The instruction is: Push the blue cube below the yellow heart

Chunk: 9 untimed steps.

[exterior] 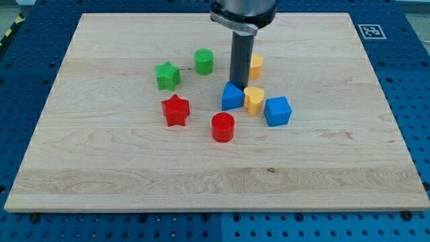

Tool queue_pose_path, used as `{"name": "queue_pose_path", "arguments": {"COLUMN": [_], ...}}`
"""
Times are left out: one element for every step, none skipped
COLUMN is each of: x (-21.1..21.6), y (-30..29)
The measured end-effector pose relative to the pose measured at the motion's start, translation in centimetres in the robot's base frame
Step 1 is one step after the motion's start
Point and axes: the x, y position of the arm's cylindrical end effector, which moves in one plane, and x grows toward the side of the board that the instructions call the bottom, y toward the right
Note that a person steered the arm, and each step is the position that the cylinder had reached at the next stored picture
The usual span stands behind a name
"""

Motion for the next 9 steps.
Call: {"name": "queue_pose_path", "arguments": {"x": [0.0,-0.2,-0.9,-0.9,-0.9,-0.9,-0.9,-0.9,-0.9], "y": [-1.0,-1.0,0.3,1.9,3.2,5.2,7.8,9.3,9.5]}}
